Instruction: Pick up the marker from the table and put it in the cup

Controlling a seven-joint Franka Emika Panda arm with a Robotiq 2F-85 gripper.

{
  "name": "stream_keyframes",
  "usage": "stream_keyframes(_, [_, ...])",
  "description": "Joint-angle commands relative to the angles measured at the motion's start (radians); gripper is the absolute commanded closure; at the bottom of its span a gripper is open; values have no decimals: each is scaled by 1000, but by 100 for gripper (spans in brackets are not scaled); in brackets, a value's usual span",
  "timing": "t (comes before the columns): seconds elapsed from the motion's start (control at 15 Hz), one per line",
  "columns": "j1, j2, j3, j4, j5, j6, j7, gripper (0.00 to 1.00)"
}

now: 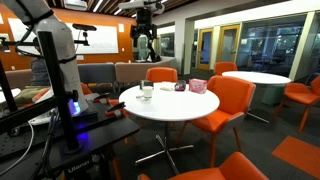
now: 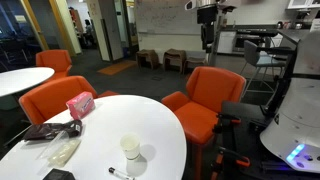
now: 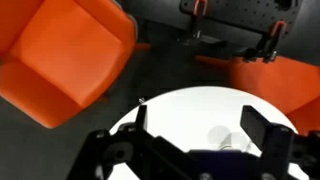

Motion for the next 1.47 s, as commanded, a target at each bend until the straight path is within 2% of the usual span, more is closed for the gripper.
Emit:
stream_keyframes(0.0, [-11,2,10,1,6,-1,-5,0])
stream_keyframes(0.8, [-2,2,20,-8,9,6,-2,0])
stream_keyframes(1.07, [18,-7,64,-51,5,40,16,0])
stream_keyframes(1.4, [75,4,121,-117,30,104,22,0])
